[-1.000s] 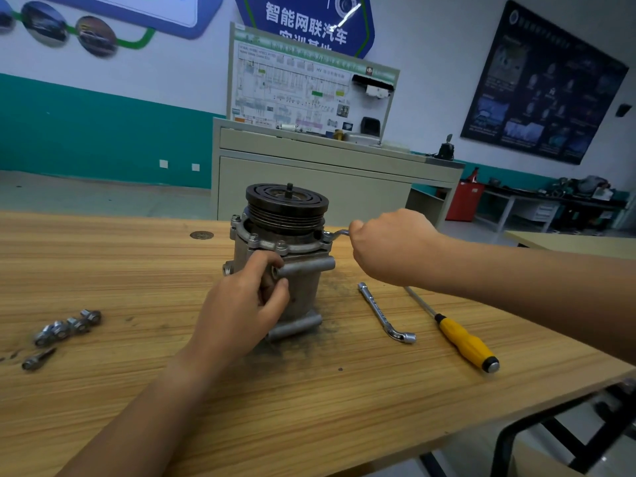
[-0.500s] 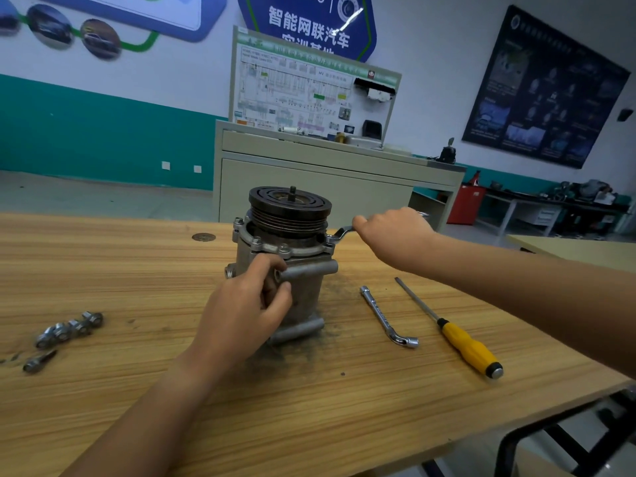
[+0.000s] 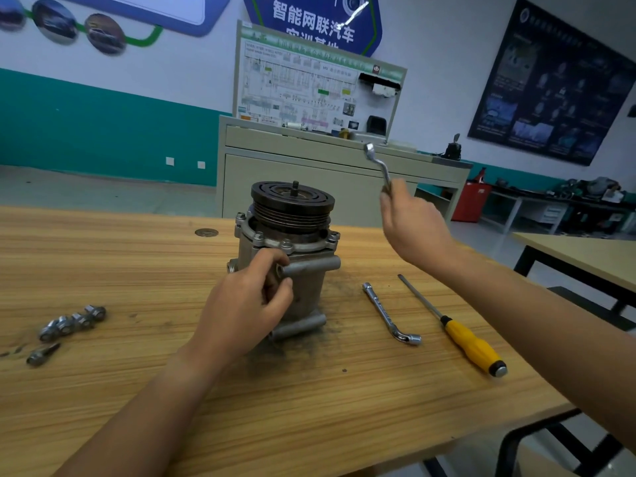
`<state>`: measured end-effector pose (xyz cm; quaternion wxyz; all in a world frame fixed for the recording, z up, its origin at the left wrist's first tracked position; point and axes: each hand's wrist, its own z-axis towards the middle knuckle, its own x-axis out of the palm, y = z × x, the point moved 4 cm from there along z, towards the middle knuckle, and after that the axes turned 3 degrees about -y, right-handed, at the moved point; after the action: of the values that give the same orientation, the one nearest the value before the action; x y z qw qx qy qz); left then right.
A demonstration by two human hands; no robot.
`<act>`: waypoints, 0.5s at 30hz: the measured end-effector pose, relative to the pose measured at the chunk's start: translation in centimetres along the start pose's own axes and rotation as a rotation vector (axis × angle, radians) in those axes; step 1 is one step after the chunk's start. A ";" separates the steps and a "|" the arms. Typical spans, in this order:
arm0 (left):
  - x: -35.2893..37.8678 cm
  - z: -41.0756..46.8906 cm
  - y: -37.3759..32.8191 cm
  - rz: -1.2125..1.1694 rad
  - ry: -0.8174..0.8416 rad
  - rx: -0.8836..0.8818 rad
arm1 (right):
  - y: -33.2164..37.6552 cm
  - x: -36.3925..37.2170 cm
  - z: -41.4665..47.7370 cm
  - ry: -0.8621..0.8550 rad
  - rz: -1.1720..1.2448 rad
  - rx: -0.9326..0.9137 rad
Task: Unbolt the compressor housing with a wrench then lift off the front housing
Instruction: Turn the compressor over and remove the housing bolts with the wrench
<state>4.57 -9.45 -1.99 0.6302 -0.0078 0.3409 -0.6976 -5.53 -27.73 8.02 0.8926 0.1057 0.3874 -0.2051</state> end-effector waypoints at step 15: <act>-0.2 0.0 0.1 0.022 -0.007 -0.029 | 5.1 -2.2 -4.2 0.466 -0.558 -0.213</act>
<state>4.65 -9.25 -1.93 0.6387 -0.0159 0.3490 -0.6856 -7.33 -21.03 6.97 0.6965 -0.0532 0.6129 -0.3693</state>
